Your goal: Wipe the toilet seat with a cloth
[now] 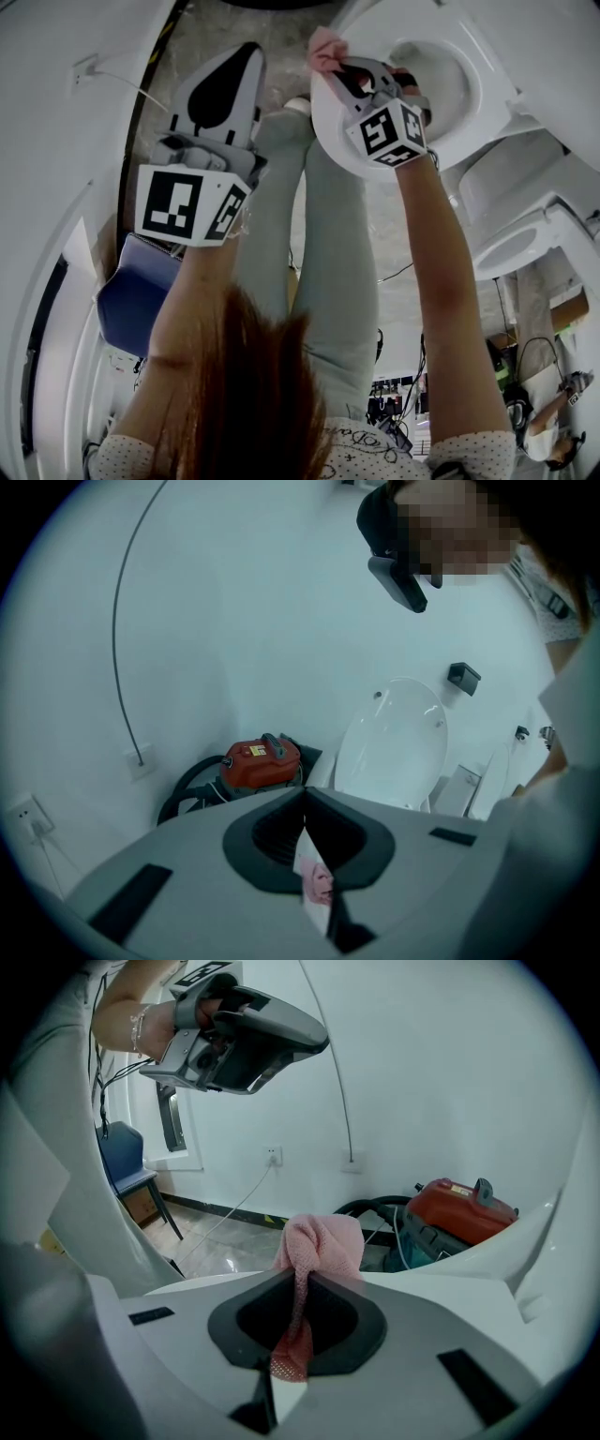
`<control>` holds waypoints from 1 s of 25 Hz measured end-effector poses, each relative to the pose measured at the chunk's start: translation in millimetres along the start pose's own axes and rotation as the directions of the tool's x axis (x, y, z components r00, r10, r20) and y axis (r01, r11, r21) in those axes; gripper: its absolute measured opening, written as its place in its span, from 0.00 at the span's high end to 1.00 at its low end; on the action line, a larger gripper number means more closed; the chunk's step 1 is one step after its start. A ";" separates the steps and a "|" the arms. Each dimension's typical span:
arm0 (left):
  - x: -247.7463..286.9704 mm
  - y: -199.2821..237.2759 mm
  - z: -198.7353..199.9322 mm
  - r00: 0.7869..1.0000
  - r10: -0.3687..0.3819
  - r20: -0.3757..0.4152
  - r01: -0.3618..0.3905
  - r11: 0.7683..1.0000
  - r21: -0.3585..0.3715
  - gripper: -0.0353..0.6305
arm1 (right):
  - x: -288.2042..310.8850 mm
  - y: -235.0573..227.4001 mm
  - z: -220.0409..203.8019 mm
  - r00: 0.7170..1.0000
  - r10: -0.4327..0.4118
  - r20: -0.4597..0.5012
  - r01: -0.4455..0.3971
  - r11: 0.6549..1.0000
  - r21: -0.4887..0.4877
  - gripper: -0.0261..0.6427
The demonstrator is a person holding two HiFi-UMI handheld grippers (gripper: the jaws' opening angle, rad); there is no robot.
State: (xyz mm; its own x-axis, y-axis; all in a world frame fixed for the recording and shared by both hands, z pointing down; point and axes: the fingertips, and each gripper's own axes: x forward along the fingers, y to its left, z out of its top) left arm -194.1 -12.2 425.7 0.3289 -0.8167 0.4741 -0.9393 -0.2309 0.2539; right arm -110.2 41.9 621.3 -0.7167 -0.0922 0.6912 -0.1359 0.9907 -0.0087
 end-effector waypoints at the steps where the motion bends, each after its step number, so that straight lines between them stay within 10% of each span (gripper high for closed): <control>1: 0.6 -0.6 0.5 1.000 0.000 -0.001 0.000 1.000 0.000 0.94 | -0.2 -2.5 0.0 1.000 -0.003 0.000 0.003 1.000 0.001 0.91; 25: 8.8 -10.7 10.6 1.000 -0.002 0.001 0.002 1.000 0.021 0.94 | -2.9 -57.3 -0.7 0.995 -0.099 0.004 0.099 0.994 0.036 0.91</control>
State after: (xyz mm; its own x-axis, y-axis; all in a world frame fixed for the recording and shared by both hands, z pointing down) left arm -182.2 -22.5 418.3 0.3307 -0.8168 0.4726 -0.9405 -0.2436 0.2371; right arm -99.8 -14.6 620.4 -0.7026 -0.1904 0.6856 -0.2304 0.9725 0.0340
